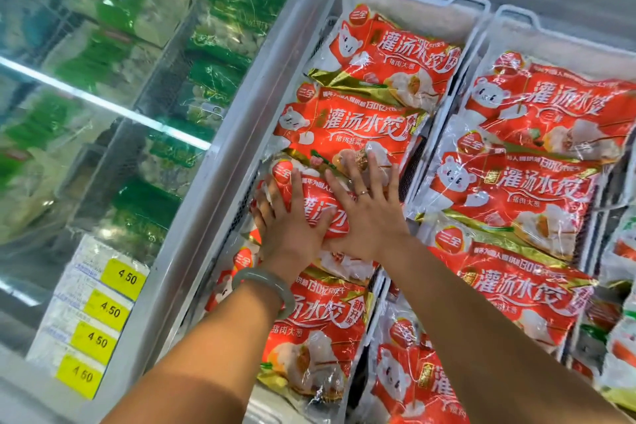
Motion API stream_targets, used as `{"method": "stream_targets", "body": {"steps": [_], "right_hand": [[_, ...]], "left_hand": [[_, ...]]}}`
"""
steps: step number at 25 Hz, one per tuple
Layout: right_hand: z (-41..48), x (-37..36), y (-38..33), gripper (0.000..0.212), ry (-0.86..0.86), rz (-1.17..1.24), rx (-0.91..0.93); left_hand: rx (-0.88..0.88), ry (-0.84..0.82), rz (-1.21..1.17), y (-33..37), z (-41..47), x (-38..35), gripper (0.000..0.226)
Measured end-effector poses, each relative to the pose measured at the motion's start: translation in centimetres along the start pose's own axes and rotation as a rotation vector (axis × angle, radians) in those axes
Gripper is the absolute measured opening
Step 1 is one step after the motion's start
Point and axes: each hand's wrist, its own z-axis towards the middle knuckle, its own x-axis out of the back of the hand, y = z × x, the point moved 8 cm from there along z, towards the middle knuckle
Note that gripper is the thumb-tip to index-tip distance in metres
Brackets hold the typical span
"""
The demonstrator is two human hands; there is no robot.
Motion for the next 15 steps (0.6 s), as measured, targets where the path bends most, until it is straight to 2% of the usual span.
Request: {"method": "stream_targets", "body": {"steps": [4,6,8,11,15], "right_hand": [[-0.2,-0.3,0.2,0.113,-0.050,-0.005,-0.031],[-1.9,0.2,0.9,0.106,-0.013,0.049,-0.087],[-5.0,0.5,2.3,0.094,0.071,0.098,-0.166],[-11.5,0.0,6.1,0.075,0.173,0.154,-0.365],[-19.1,-2.7,10.9,0.072,0.140,0.274,-0.637]], "left_hand": [[0.010,-0.052,0.010,0.0,0.2,-0.1,0.089],[0.056,-0.094,0.019,0.1,0.0,0.1,0.087],[0.022,-0.017,0.079,1.5,-0.8,1.1,0.083],[-0.286,0.151,0.134,7.3,-3.5,1.8,0.075],[-0.626,0.029,0.139,13.8,-8.2,-2.1,0.069]]}}
